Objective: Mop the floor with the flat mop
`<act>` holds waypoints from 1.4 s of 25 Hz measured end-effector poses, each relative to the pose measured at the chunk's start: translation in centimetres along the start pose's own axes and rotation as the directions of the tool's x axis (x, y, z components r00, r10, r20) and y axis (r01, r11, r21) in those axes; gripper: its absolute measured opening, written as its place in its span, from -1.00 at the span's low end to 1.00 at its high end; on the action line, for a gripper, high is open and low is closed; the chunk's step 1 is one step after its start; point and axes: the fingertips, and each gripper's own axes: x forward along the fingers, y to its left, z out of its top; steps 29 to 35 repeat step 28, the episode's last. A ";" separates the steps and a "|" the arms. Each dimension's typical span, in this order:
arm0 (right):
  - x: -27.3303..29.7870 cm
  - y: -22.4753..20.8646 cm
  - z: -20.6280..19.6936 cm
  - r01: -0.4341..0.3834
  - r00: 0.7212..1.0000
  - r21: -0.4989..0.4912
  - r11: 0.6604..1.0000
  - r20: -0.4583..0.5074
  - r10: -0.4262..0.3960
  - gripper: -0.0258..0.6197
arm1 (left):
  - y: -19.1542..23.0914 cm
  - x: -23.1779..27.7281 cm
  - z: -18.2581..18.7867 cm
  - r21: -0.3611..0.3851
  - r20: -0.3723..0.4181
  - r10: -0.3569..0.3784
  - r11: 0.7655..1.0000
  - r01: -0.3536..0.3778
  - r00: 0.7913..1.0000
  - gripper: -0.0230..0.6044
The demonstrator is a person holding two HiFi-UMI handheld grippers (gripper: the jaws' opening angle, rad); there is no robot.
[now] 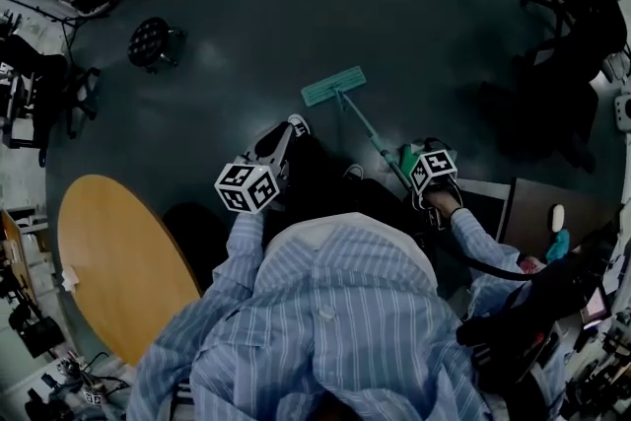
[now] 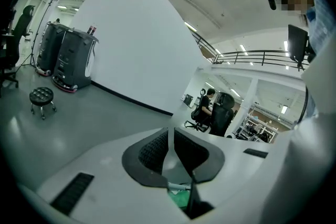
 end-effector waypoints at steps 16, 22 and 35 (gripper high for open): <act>0.5 -1.5 0.1 0.016 1.000 -0.034 0.999 0.004 -0.016 -0.70 | -3.1 3.9 -0.1 0.074 -0.085 -0.073 0.994 0.080 0.994 -0.81; 0.4 -1.8 0.1 0.006 1.000 -0.030 1.000 0.006 -0.006 -0.70 | -3.0 4.7 -0.4 0.061 -0.098 -0.079 0.994 0.085 0.992 -0.81; 2.7 -1.8 0.6 0.007 1.000 -0.001 1.000 0.015 -0.007 -0.70 | 0.2 4.9 -1.1 0.027 -0.064 -0.076 0.997 0.078 0.995 -0.81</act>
